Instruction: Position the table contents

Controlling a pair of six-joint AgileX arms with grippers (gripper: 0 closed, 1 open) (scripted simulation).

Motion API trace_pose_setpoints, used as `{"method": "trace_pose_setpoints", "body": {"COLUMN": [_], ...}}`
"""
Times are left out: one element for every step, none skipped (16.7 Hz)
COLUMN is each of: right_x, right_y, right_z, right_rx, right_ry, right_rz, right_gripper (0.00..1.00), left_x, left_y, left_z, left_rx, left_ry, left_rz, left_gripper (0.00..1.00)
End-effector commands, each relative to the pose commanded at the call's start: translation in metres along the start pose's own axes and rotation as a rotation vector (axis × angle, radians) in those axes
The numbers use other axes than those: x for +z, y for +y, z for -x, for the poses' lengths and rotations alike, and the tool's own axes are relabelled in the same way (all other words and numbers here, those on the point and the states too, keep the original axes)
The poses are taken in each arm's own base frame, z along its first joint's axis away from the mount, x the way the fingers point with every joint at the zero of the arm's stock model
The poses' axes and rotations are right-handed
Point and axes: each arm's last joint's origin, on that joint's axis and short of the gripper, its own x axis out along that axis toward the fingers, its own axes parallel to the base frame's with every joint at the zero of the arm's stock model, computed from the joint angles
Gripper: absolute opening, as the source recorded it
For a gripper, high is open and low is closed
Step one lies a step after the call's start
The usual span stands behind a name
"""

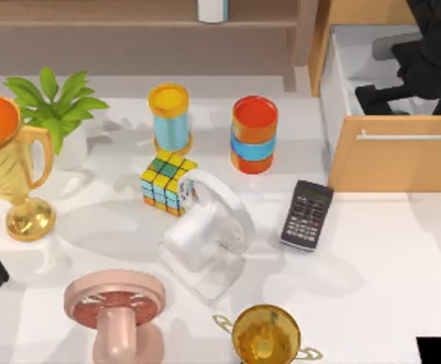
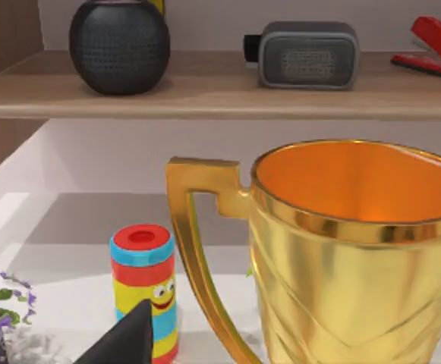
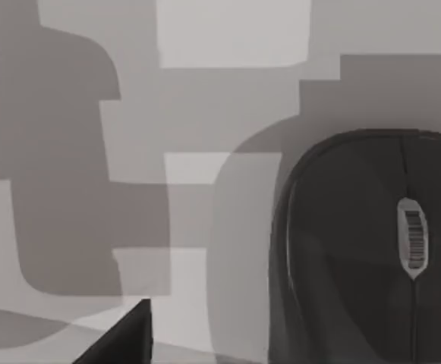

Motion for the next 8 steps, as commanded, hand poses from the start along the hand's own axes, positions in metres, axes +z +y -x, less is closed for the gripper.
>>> {"method": "trace_pose_setpoints", "body": {"right_x": [0.0,0.0,0.0,0.0,0.0,0.0,0.0,0.0], "right_y": [0.0,0.0,0.0,0.0,0.0,0.0,0.0,0.0], "right_z": [0.0,0.0,0.0,0.0,0.0,0.0,0.0,0.0], "right_rx": [0.0,0.0,0.0,0.0,0.0,0.0,0.0,0.0], "right_ry": [0.0,0.0,0.0,0.0,0.0,0.0,0.0,0.0], "right_rz": [0.0,0.0,0.0,0.0,0.0,0.0,0.0,0.0], "right_gripper": [1.0,1.0,0.92,0.85,0.77,0.7,0.62,0.55], "left_x": [0.0,0.0,0.0,0.0,0.0,0.0,0.0,0.0], "left_y": [0.0,0.0,0.0,0.0,0.0,0.0,0.0,0.0], "left_z": [0.0,0.0,0.0,0.0,0.0,0.0,0.0,0.0], "left_rx": [0.0,0.0,0.0,0.0,0.0,0.0,0.0,0.0], "left_ry": [0.0,0.0,0.0,0.0,0.0,0.0,0.0,0.0], "left_rz": [0.0,0.0,0.0,0.0,0.0,0.0,0.0,0.0], "left_gripper": [1.0,1.0,1.0,1.0,1.0,1.0,1.0,1.0]}}
